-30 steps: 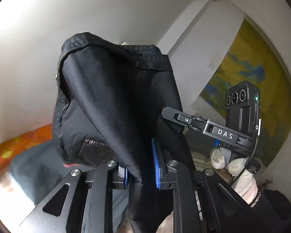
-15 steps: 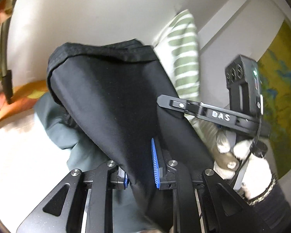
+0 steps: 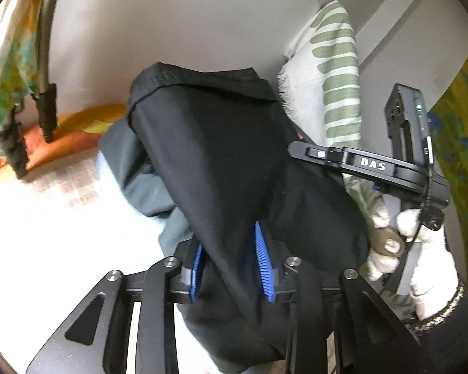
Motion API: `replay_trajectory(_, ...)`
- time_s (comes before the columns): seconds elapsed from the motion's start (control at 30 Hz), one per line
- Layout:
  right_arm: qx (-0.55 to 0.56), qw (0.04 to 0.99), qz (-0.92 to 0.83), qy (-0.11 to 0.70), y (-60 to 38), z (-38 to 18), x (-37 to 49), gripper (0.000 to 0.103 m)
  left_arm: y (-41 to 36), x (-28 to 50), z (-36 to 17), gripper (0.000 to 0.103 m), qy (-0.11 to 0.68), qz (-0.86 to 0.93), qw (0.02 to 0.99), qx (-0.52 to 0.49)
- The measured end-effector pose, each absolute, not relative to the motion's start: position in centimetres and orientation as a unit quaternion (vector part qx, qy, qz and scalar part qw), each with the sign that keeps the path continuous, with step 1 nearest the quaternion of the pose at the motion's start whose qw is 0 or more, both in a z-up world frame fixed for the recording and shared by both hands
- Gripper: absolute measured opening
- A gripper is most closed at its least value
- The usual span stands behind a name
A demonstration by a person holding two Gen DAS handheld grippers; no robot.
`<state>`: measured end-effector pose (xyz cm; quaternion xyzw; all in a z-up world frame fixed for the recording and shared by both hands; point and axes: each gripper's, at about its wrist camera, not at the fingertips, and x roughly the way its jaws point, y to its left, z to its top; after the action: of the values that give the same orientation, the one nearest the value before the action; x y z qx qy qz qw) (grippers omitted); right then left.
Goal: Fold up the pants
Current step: 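Lift the folded trousers with both tools and carry them toward the striped pillow, then lower the trousers onto the bed beside the pillow and open both tools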
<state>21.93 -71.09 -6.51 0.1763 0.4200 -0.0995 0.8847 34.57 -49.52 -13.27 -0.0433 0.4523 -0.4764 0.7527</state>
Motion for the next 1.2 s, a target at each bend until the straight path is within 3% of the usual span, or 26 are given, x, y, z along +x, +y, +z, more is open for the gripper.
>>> replay_trajectory(0.33,0.159,0.889,-0.152,0.401,-70.2,-4.2,19.2,0.031,-45.6,33.6,-11.9,0.031,0.438,-0.444,0.781,-0.029)
replay_trajectory(0.43,0.146,0.896,-0.154,0.390,-68.7,-2.9,17.6,0.039,-44.8,32.8,-11.1,0.031,0.434,-0.443,0.784,-0.016)
replay_trajectory(0.53,0.137,0.904,-0.158,0.374,-66.9,-1.6,15.6,0.059,-43.1,31.2,-10.0,0.031,0.419,-0.445,0.791,-0.003)
replay_trajectory(0.63,0.142,0.909,-0.158,0.359,-65.3,-0.6,13.4,0.064,-41.9,29.5,-8.5,0.032,0.398,-0.446,0.802,0.006)
replay_trajectory(0.7,0.146,0.910,-0.162,0.352,-64.2,0.0,12.0,0.070,-41.3,28.7,-7.8,0.041,0.391,-0.447,0.804,0.008)
replay_trajectory(0.73,0.145,0.912,-0.165,0.347,-63.5,0.4,11.0,0.073,-40.7,27.9,-7.4,0.052,0.385,-0.449,0.806,0.009)
replay_trajectory(0.77,0.143,0.913,-0.168,0.344,-63.0,0.7,10.3,0.076,-40.4,27.3,-7.1,0.055,0.381,-0.451,0.807,0.011)
replay_trajectory(0.87,0.132,0.916,-0.177,0.336,-61.0,1.4,7.9,0.081,-39.3,25.2,-6.4,0.056,0.369,-0.456,0.809,0.027)
replay_trajectory(0.97,0.123,0.916,-0.187,0.334,-58.9,1.9,5.9,0.085,-38.1,23.2,-5.7,0.064,0.361,-0.459,0.811,0.031)
replay_trajectory(1.2,0.122,0.918,-0.191,0.327,-54.1,2.0,1.9,0.093,-34.6,19.3,-4.4,0.067,0.344,-0.460,0.818,0.026)
